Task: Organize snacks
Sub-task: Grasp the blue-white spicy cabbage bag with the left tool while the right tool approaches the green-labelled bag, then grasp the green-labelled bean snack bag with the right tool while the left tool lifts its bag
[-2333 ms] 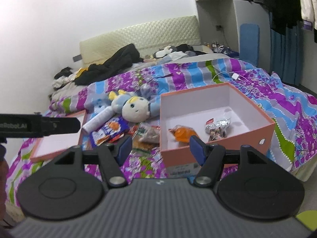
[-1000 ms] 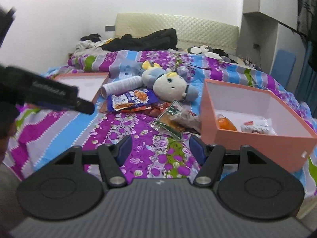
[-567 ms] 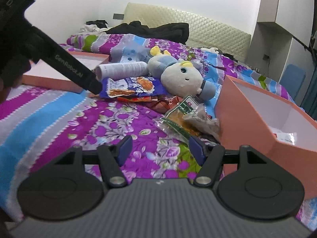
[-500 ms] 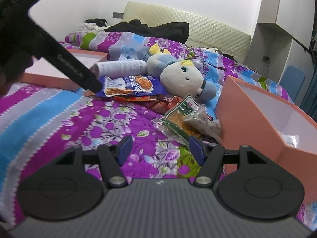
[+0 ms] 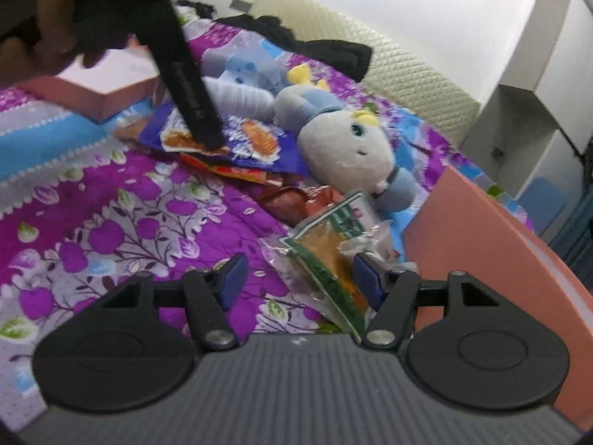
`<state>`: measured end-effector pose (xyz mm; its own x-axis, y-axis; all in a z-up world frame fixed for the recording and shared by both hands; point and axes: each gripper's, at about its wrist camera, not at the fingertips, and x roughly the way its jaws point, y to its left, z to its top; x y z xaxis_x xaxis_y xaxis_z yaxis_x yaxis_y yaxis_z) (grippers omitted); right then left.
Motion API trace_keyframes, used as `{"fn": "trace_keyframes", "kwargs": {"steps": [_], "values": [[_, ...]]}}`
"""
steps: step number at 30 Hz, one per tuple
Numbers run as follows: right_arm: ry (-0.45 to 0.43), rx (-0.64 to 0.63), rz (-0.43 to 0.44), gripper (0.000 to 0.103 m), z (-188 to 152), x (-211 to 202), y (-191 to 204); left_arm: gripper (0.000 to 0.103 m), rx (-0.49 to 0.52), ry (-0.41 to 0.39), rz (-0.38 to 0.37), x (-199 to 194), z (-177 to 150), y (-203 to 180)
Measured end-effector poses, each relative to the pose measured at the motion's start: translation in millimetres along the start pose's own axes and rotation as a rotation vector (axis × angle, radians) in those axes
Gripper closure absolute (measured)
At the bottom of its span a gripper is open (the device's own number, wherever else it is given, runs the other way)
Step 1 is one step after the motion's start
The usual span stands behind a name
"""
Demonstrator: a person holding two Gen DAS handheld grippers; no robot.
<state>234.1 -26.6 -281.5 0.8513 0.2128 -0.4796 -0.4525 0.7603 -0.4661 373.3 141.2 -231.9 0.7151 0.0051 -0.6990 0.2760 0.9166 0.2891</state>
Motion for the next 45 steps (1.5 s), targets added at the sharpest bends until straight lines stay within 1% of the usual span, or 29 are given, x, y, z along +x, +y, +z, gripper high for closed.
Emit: {"fn": "trace_keyframes", "kwargs": {"steps": [1,4,7,9,11,13,14,17,19,21,24,27,32,35,41,45], "values": [[0.003,-0.01,0.001,0.038,1,2,0,0.019,-0.001,0.001,0.006,6,2,2],[0.017,-0.021,0.017,0.038,2,7,0,0.019,-0.022,-0.004,-0.009,17,7,10],[0.021,-0.02,0.029,0.038,3,11,-1,0.019,-0.058,0.022,-0.03,32,10,22],[0.028,-0.014,0.04,0.043,5,15,-3,0.019,-0.089,0.046,-0.049,41,10,29],[0.032,-0.002,0.053,0.045,7,18,-5,0.019,-0.128,0.062,-0.078,48,9,36],[0.039,0.015,0.062,0.052,8,20,-8,0.022,-0.158,0.068,-0.091,52,8,39],[0.045,0.024,0.067,0.055,8,21,-10,0.026,-0.165,0.071,-0.092,53,8,39],[0.044,0.021,0.071,0.059,7,20,-11,0.035,-0.162,0.07,-0.084,50,7,36],[0.041,0.009,0.064,0.065,7,18,-11,0.043,-0.163,0.069,-0.073,46,6,34],[0.034,0.005,0.055,0.071,7,13,-12,0.046,-0.153,0.073,-0.051,38,5,29],[0.024,0.016,0.053,0.075,9,3,-17,0.049,-0.142,0.077,-0.039,25,3,25],[0.012,0.027,0.06,0.079,11,-9,-21,0.05,-0.158,0.079,-0.02,8,2,24],[-0.013,0.052,0.082,0.081,16,-38,-25,0.049,-0.226,0.079,-0.004,-35,3,23],[-0.027,0.064,0.101,0.082,17,-55,-26,0.049,-0.258,0.083,-0.002,-62,-2,16],[-0.042,0.052,0.141,0.083,12,-89,-22,0.049,-0.377,0.108,-0.004,-105,-24,0],[-0.045,0.049,0.177,0.083,6,-110,-20,0.049,-0.434,0.146,-0.01,-125,-41,-12]]}}
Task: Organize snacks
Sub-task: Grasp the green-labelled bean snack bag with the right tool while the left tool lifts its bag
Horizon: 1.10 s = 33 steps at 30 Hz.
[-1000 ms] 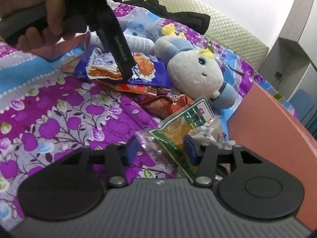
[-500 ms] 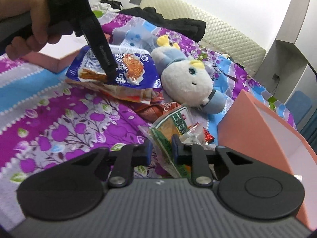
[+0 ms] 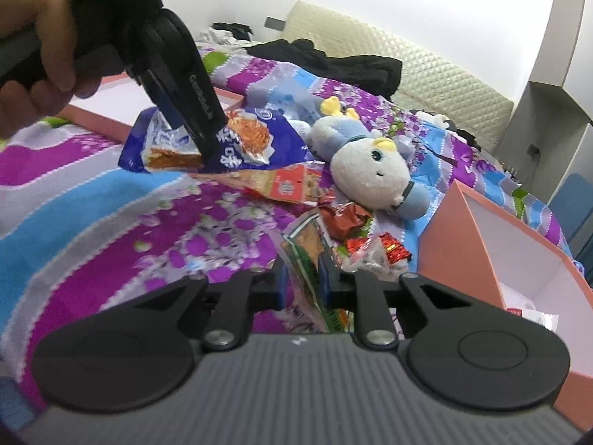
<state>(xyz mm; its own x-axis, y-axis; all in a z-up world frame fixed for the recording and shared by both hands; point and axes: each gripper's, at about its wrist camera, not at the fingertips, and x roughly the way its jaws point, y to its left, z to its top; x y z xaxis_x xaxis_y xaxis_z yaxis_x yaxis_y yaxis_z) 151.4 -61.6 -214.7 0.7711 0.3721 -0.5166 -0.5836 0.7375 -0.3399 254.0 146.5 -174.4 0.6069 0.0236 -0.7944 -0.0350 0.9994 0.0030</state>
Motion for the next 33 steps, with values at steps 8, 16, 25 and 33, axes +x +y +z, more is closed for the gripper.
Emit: {"fn": "trace_keyframes", "kwargs": {"steps": [8,16,25,33], "values": [[0.014,-0.02,0.068,0.083,-15,-38,12,0.049,-0.116,0.06,-0.01,-19,-46,-7],[0.032,-0.009,0.122,0.081,-29,-50,19,0.046,-0.177,0.091,0.017,-15,-75,-20],[0.073,0.196,0.217,0.022,-35,-41,6,0.015,-0.196,0.113,-0.036,-6,-81,-14],[0.161,0.491,0.184,0.017,-38,-20,-17,0.011,-0.091,0.142,-0.127,0,-91,-7]]}}
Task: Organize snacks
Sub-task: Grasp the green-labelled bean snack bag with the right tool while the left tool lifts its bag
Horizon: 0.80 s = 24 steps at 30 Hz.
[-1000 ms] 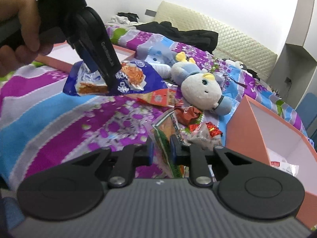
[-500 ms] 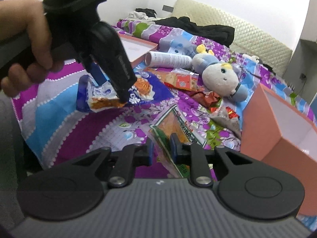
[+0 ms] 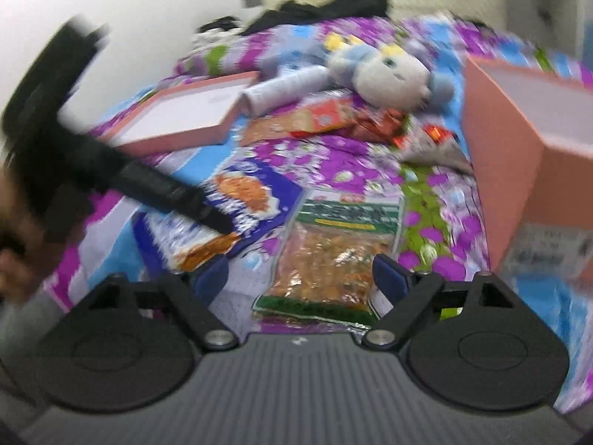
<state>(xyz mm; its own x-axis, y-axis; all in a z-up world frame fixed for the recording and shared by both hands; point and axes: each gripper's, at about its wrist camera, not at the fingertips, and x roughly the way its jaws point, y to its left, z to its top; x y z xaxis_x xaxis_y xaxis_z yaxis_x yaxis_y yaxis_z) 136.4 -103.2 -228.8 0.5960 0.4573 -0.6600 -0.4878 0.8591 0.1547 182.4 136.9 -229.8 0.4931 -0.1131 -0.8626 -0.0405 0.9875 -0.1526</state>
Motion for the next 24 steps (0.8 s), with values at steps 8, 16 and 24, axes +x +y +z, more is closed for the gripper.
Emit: {"fn": "trace_keyframes", "kwargs": {"steps": [8,16,24], "values": [[0.072,0.004,-0.09,0.017,-6,35,-10,0.011,0.082,0.016,-0.002,19,-1,0],[0.089,-0.123,-0.068,0.015,-9,48,6,0.02,0.086,0.007,0.02,26,2,-2],[0.093,-0.139,-0.047,0.04,-6,42,12,0.038,0.094,-0.021,0.047,20,0,-10]]}}
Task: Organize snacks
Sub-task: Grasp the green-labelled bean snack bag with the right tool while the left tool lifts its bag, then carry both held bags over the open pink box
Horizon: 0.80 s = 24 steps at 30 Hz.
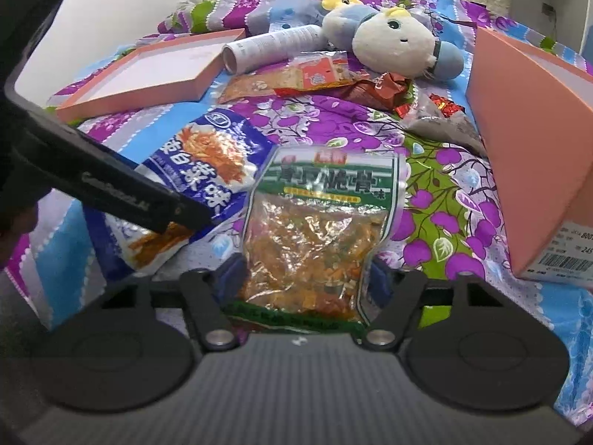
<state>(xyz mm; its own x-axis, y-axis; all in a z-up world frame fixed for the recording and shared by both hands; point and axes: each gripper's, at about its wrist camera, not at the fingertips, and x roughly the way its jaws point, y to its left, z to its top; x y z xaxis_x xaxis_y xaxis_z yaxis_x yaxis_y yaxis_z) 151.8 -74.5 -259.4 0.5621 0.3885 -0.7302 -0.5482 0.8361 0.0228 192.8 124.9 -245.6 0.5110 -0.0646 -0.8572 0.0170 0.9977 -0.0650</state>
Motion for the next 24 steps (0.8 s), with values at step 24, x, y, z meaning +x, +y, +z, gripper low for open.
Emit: {"fn": "trace_keyframes", "kwargs": {"steps": [24], "values": [[-0.171,0.148,-0.034,0.042,27,-129,-20,0.043,-0.17,-0.201,-0.045,-151,-11,-36]]}}
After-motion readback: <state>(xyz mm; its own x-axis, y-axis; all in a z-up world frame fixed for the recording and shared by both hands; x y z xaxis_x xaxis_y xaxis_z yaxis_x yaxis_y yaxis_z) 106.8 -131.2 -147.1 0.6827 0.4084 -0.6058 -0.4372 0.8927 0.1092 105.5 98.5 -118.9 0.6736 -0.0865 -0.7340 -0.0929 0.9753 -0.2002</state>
